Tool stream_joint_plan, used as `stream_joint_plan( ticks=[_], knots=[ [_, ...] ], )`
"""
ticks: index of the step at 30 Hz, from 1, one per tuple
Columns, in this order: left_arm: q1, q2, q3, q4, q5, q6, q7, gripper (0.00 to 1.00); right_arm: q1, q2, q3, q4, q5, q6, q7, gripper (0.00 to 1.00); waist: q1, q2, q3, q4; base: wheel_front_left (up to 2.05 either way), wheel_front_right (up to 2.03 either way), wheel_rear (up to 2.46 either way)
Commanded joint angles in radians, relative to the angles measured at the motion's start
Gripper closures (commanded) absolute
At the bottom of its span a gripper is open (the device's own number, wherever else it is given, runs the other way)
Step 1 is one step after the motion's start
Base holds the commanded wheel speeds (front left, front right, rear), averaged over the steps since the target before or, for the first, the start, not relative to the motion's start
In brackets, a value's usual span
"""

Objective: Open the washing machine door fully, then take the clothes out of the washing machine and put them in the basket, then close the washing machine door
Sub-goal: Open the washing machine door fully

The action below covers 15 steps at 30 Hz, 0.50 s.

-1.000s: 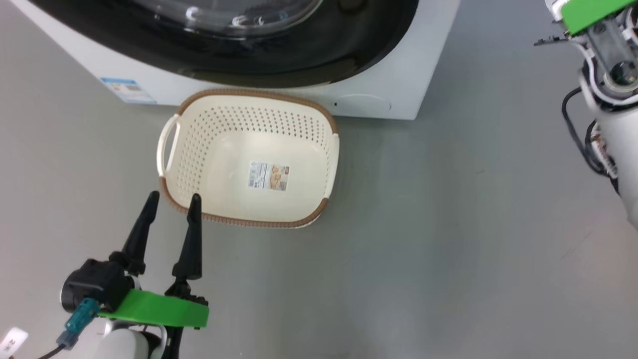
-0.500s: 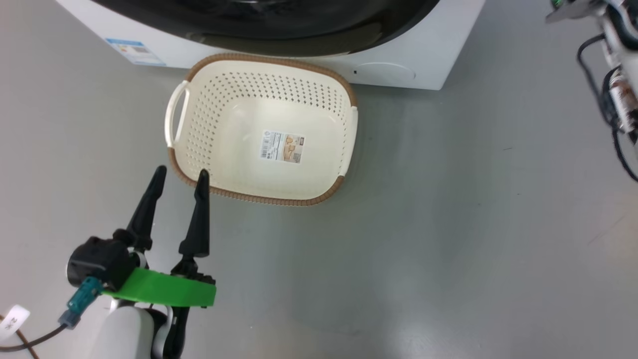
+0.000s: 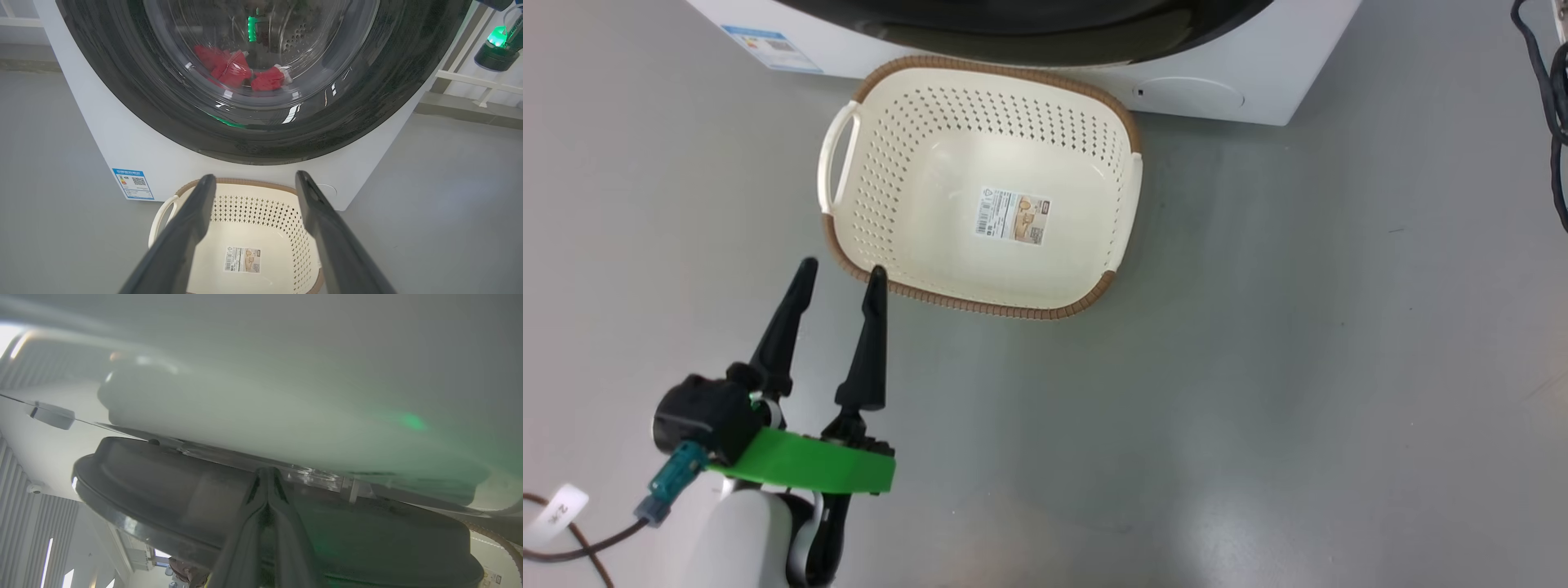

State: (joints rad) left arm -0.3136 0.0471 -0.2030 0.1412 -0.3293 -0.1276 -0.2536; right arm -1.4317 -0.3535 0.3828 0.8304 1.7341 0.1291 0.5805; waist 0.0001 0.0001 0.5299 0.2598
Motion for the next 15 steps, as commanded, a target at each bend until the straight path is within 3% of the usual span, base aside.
stream_joint_plan(
  ticks=[1, 15],
  knots=[
    [-0.015, 0.018, 0.026, -0.024, -0.006, -0.003, -0.008, 0.00, -0.019, 0.024, 0.007, -0.013, -0.004, 0.002, 0.010, 1.00, 0.0000, -0.0001, 0.005, 0.004, 0.00, 0.00, 0.00],
    [-0.003, 0.011, 0.004, -0.015, 0.012, -0.003, -0.008, 0.00, 0.034, 0.087, 0.063, 0.033, -0.005, 0.002, 0.140, 1.00, 0.0000, -0.0001, -0.052, -0.008, 0.00, 0.00, 0.00]
  ],
)
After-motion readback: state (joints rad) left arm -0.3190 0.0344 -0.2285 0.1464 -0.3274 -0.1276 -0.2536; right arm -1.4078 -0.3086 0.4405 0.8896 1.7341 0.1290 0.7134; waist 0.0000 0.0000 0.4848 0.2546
